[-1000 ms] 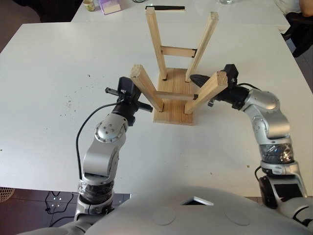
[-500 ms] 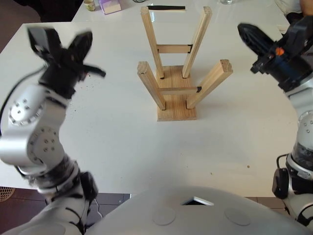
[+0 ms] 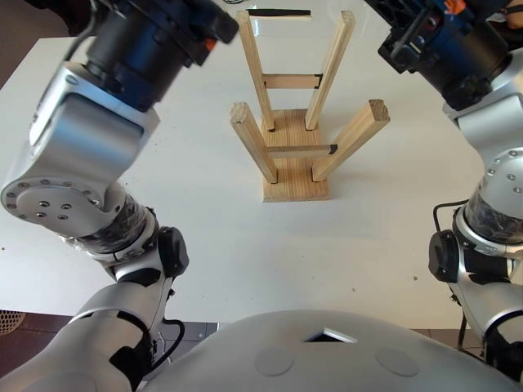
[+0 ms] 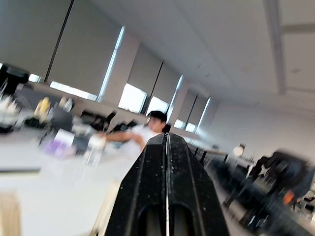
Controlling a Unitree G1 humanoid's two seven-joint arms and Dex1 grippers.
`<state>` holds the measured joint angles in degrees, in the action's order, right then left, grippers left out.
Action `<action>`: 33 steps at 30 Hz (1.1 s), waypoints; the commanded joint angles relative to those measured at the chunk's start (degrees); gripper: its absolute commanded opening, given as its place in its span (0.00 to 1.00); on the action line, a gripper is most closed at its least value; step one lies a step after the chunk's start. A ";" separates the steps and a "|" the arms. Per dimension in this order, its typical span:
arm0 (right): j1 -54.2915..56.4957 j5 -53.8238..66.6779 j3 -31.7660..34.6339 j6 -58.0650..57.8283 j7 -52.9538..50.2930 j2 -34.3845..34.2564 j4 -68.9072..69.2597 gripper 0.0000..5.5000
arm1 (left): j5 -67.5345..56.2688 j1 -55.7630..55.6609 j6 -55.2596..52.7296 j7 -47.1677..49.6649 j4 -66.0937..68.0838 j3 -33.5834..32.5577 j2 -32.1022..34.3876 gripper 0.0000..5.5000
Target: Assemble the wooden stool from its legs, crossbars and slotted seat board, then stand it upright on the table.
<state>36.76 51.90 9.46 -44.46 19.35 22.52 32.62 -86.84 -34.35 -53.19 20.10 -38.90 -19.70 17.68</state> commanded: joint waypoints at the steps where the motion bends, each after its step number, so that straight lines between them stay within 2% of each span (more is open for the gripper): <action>1: 0.81 3.63 2.70 0.05 -1.19 0.60 0.10 0.00 | -1.69 0.55 4.01 -0.59 -0.44 2.46 2.28 0.00; 6: -1.64 0.86 0.89 1.27 0.56 2.30 -0.93 0.00 | 0.38 1.83 6.54 0.00 1.44 7.45 2.56 0.00; 11: -15.10 -13.46 -10.80 6.89 6.43 6.16 -4.83 0.00 | 10.39 9.24 5.48 -4.84 10.82 17.12 0.98 0.00; 14: -20.06 -17.51 -14.28 10.18 8.67 5.69 -7.27 0.00 | 13.96 14.69 5.08 -7.34 11.98 19.12 1.36 0.00; 17: -17.70 -13.01 -10.89 10.11 6.98 3.05 -5.42 0.00 | 13.46 15.78 5.91 -8.12 10.08 18.45 1.31 0.00; 20: -11.25 -3.86 -4.39 8.65 2.66 0.06 -4.32 0.00 | 11.27 11.07 8.10 -7.24 9.26 15.58 1.14 0.00; 24: -1.92 7.80 5.06 7.24 -3.30 0.25 -6.28 0.00 | 4.88 2.30 14.65 -4.88 7.35 7.31 1.80 0.00; 26: -0.83 7.24 6.99 7.09 -2.16 3.18 -9.41 0.00 | 2.10 1.52 17.21 -5.47 6.58 2.28 4.13 0.00; 28: -4.53 -3.51 1.82 9.76 4.33 9.27 -15.22 0.00 | 2.21 7.81 16.25 -12.24 7.30 -3.16 9.38 0.00; 30: -9.41 -12.96 -4.61 16.28 13.84 12.89 -23.14 0.00 | 10.38 19.57 14.40 -27.77 10.05 -4.53 17.12 0.00; 33: -10.89 -24.81 -14.36 27.37 24.75 13.46 -37.62 0.00 | 30.11 34.80 19.77 -46.40 20.31 2.86 28.01 0.00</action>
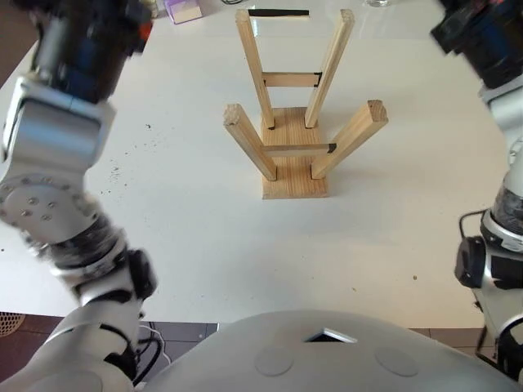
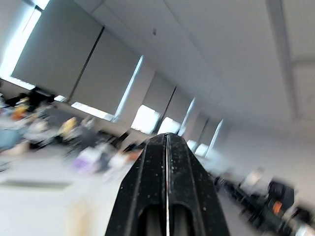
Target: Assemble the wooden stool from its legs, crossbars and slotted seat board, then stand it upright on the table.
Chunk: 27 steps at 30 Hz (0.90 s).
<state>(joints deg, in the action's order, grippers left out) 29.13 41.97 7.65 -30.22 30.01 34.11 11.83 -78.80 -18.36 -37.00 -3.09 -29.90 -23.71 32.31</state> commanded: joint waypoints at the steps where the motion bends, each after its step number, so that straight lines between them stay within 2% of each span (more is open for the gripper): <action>1: -2.42 -17.12 -14.51 15.15 16.16 1.09 -20.65 0.00 | 25.81 22.13 5.05 -26.49 13.22 8.64 15.02 0.00; 4: 0.49 -21.78 -18.72 20.89 21.90 -1.92 -28.53 0.00 | 33.01 29.75 8.32 -33.95 11.87 14.57 16.01 0.00; 9: 2.07 -25.88 -21.61 26.73 29.62 -4.82 -34.11 0.00 | 37.25 30.76 9.47 -40.04 6.92 24.30 10.77 0.00; 12: 2.54 -27.57 -23.64 28.48 34.80 -5.47 -35.64 0.00 | 38.69 26.33 9.43 -39.10 6.52 27.51 6.18 0.00; 17: -4.32 -27.06 -27.39 25.49 40.29 -4.96 -24.96 0.00 | 46.89 17.25 11.27 -36.30 13.36 30.16 1.93 0.00; 21: -11.52 -27.28 -31.05 21.52 35.97 -8.23 -14.04 0.00 | 49.84 16.27 13.34 -36.55 17.09 27.88 1.88 0.00; 25: -17.44 -29.41 -31.66 16.19 22.54 -15.36 -6.45 0.00 | 53.87 13.99 16.72 -36.46 23.80 25.58 2.33 0.00; 27: -21.35 -31.05 -30.93 14.49 16.84 -16.15 -1.86 0.00 | 53.83 13.52 17.26 -37.29 25.55 23.41 3.05 0.00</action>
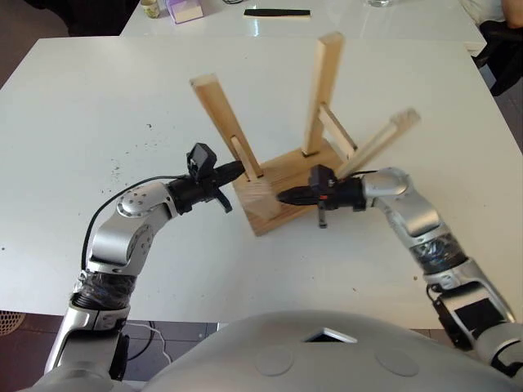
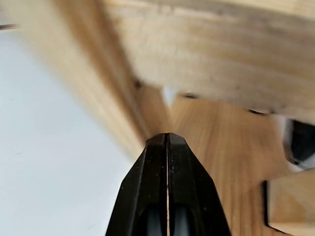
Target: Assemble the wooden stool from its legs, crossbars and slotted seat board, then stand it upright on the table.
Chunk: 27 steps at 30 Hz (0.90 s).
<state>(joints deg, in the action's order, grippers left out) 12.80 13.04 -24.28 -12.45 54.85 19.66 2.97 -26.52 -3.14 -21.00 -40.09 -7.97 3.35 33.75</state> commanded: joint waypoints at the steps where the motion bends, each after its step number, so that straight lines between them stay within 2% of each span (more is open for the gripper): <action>1: -6.68 -2.68 1.74 -4.14 -9.71 -0.94 9.70 0.00 | 1.00 -1.04 0.87 -0.42 3.13 -4.91 1.82 0.00; 9: -18.08 5.75 9.95 -15.98 -10.66 8.47 33.71 0.00 | 0.10 9.32 -1.65 3.78 -3.20 -11.93 0.83 0.00; 13: -27.88 9.87 17.40 -15.01 -2.81 19.45 35.85 0.00 | -1.17 19.67 -4.16 2.74 -7.99 -17.58 2.64 0.00; 16: -33.26 10.83 20.55 -13.45 0.11 22.91 35.14 0.00 | -1.86 27.17 -6.14 1.19 -13.47 -17.45 3.03 0.00; 19: -37.04 9.99 20.80 -11.00 0.80 23.86 36.04 0.00 | -1.66 30.68 -6.67 0.61 -17.88 -13.75 1.65 0.00; 25: -28.59 8.30 13.77 -11.22 -4.54 16.78 33.49 0.00 | -2.22 26.53 -8.49 6.44 -19.22 -9.51 -4.82 0.00; 27: -28.23 13.45 16.11 -13.04 -4.39 16.24 35.17 0.00 | -3.07 25.54 -9.44 6.48 -20.29 -8.86 -5.27 0.00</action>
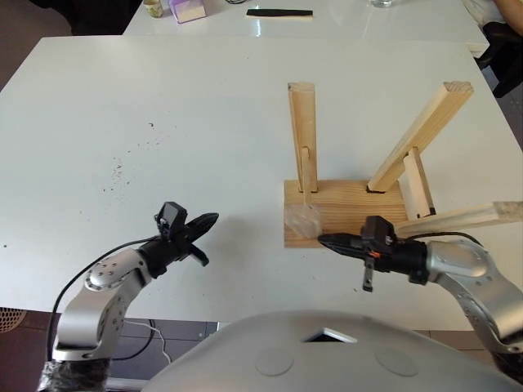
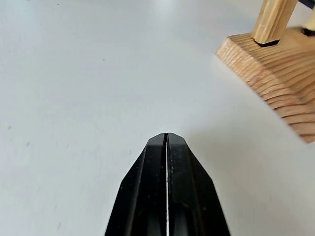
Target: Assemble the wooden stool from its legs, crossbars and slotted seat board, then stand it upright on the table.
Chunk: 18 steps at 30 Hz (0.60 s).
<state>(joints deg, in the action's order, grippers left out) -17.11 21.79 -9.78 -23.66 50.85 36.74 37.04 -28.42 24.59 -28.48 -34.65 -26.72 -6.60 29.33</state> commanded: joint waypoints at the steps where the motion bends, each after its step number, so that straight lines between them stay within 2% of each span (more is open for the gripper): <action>1: 2.61 9.34 4.52 -3.52 -1.17 -1.51 2.36 0.00 | -1.56 -2.02 -2.36 0.86 -2.16 1.23 -0.90 0.00; 4: 9.74 25.12 12.34 -8.35 -8.65 -4.77 5.00 0.00 | -1.27 -0.45 -2.52 0.92 -2.50 1.85 -0.98 0.00; 7: 18.10 41.77 16.92 -10.19 -18.15 -5.33 7.44 0.00 | -0.96 -0.15 -2.31 1.56 -2.21 2.22 -1.54 0.00; 12: 31.39 68.70 27.96 -7.27 -31.64 2.89 5.00 0.00 | -0.29 0.47 -1.47 2.98 -1.23 2.10 -2.89 0.00; 16: 40.03 79.11 34.93 -3.41 -40.52 7.31 -0.40 0.00 | -0.23 0.81 -1.26 3.70 -1.24 2.01 -4.14 0.00; 18: 43.62 77.33 39.24 -3.05 -41.67 10.79 -6.58 0.00 | -0.66 1.07 -1.47 4.18 -2.12 1.82 -4.60 0.00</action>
<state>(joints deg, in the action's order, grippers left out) 20.38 98.19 23.20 -28.31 12.03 42.54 36.81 -29.42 25.01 -30.19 -31.53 -28.29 -4.79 25.53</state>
